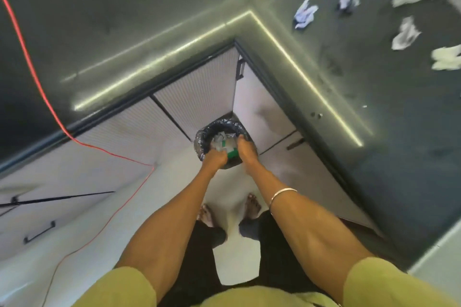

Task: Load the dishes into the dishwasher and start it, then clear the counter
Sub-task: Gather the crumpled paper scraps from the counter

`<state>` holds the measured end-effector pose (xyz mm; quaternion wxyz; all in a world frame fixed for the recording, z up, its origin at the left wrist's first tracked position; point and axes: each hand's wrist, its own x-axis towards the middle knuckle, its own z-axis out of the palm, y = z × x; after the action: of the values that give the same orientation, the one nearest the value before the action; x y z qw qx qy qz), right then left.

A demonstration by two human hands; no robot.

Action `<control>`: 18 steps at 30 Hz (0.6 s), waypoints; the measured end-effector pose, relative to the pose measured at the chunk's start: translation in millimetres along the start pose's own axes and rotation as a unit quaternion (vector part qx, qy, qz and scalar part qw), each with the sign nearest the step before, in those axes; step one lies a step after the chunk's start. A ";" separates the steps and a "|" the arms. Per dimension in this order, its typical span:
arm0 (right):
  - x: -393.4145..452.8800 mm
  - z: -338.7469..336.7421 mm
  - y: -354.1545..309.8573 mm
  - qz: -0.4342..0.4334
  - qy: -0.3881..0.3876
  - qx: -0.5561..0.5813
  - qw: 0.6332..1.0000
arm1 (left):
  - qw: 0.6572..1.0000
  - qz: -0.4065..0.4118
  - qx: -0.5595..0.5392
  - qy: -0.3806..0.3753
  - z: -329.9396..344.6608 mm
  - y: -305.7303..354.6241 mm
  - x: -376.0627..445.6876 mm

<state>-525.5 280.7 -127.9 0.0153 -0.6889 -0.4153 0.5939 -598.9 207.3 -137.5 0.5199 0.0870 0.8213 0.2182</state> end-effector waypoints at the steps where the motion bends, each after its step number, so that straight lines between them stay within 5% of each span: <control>1: -16.3 -6.9 -6.9 -0.016 -0.001 -0.042 0.999 | 0.998 0.020 0.056 0.000 -6.3 4.1 -13.3; 11: -102.0 -59.3 -15.4 -0.131 -0.032 -0.380 0.915 | 0.973 0.089 0.211 -0.015 -48.6 34.0 -101.6; 18: -126.3 -81.7 -20.8 -0.174 -0.022 -0.475 0.863 | 0.935 0.141 0.326 -0.011 -57.0 38.7 -108.9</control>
<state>-462.7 258.4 8.6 -0.2197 -0.5162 -0.7603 0.3275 -604.6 186.2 -10.5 0.4361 0.3688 0.8208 0.0081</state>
